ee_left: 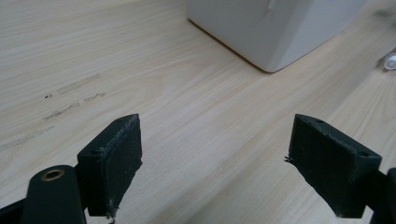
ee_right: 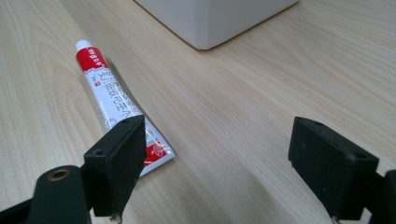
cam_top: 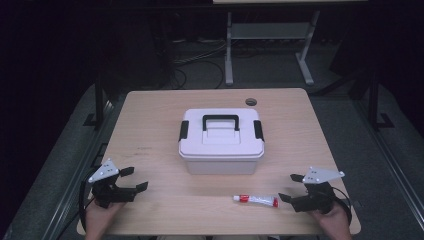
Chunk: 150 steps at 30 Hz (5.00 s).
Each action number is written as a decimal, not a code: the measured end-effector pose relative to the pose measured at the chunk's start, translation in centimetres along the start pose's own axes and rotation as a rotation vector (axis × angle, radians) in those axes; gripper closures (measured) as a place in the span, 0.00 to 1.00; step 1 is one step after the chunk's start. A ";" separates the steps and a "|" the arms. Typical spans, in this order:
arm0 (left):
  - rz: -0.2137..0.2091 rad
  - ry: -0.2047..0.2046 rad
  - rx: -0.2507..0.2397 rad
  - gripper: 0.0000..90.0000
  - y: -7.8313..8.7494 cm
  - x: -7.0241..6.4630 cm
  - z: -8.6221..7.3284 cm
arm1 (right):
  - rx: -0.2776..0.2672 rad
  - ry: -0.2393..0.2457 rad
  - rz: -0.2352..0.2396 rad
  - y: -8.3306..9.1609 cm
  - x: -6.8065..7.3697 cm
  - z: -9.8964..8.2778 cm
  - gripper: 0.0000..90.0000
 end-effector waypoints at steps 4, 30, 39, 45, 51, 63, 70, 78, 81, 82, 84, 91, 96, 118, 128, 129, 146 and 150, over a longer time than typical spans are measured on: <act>0.003 -0.001 0.002 0.18 0.0 0.0 0.0 | 0.003 -0.002 0.004 -0.1 -0.1 0.0 0.21; -0.014 -0.046 0.008 0.21 2.6 -0.7 0.9 | 0.019 0.012 0.033 -1.5 0.4 0.5 0.21; -0.033 -0.082 0.038 0.21 4.5 -0.8 3.1 | 0.023 0.036 0.023 -1.4 0.7 0.9 0.21; -0.032 -0.116 0.068 0.21 4.9 -1.0 4.5 | 0.014 0.029 0.012 -1.2 0.6 0.9 0.21; -0.032 -0.124 0.088 0.21 4.7 -1.0 5.3 | 0.003 0.019 0.007 -0.7 0.6 0.8 0.21; -0.045 -0.154 0.122 0.21 3.9 -1.4 6.3 | -0.013 0.009 -0.009 0.0 0.4 0.6 0.21; -0.061 -0.182 0.165 0.22 3.3 -1.7 7.6 | -0.010 0.011 -0.005 -0.1 0.4 0.6 0.21; -0.083 -0.225 0.200 0.23 2.9 -2.5 9.6 | -0.003 0.015 0.011 -0.3 0.4 0.5 0.21; -0.088 -0.236 0.213 0.23 2.7 -2.9 10.3 | -0.003 0.017 0.013 -0.3 0.4 0.6 0.21; -0.089 -0.241 0.216 0.23 2.7 -3.0 10.4 | -0.006 0.016 0.012 -0.3 0.4 0.6 0.21; -0.094 -0.254 0.226 0.23 2.5 -3.2 10.9 | -0.010 0.016 0.011 -0.2 0.3 0.6 0.21; -0.112 -0.270 0.244 0.23 2.0 -4.0 12.3 | -0.009 0.019 0.013 -0.2 0.3 0.5 0.21; -0.123 -0.296 0.270 0.24 1.6 -4.6 13.4 | -0.011 0.025 0.022 -0.2 0.5 0.7 0.21; -0.185 -0.336 0.324 0.27 0.2 -5.3 16.3 | -0.020 0.020 0.017 0.1 0.4 0.6 0.21; -0.222 -0.352 0.345 0.27 -0.6 -5.6 17.7 | -0.019 0.008 0.017 0.1 0.3 0.5 0.21; -0.224 -0.355 0.347 0.27 -0.6 -5.7 17.8 | -0.019 0.014 0.017 0.1 0.3 0.5 0.21; -0.239 -0.425 0.407 0.27 -3.0 -7.2 21.6 | -0.036 0.013 0.021 0.2 0.3 0.7 0.21; -0.239 -0.444 0.428 0.27 -3.9 -7.6 22.4 | -0.028 0.013 0.023 0.2 0.4 0.6 0.21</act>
Point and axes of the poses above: each handheld gripper's, and its own axes: y roughly backward along the jaws, z roughly out of its top, x roughly to its left, the point moved 1 cm from there along -y, roughly forward along the jaws, and after that the axes turned 11 degrees about y, right-handed, at the moved point
